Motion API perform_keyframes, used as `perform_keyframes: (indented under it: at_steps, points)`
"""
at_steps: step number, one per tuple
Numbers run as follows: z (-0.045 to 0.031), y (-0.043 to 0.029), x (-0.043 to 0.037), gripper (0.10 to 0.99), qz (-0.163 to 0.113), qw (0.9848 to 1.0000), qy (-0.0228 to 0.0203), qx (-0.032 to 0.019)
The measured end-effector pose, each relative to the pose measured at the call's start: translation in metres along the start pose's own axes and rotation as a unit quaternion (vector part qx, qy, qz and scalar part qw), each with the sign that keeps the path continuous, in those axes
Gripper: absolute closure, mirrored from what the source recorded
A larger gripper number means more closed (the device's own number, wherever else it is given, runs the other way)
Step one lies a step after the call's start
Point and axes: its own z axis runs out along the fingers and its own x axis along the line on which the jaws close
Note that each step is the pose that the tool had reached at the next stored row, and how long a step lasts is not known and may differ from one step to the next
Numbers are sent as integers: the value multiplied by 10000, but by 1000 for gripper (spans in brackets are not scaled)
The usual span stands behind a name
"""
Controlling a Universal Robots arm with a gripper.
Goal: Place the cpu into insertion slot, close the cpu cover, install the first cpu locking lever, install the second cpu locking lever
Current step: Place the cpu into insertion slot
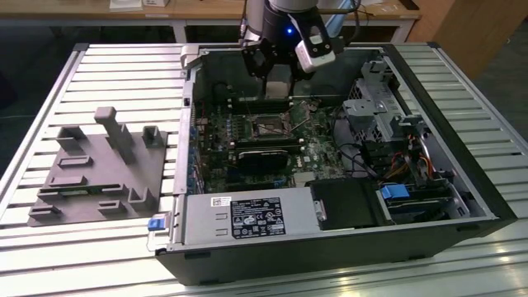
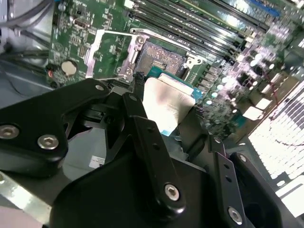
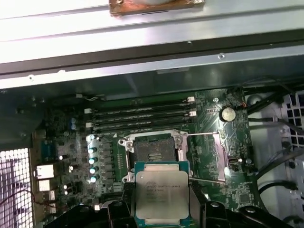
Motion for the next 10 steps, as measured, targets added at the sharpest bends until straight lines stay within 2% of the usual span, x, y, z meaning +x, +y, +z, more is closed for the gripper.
perform_keyframes:
  at_steps: [5,10]
  points:
    - [38,-3,-1,549,448,9990,-40,-7]
    - [64,-6,-1,549,903,9959,-80,-14]
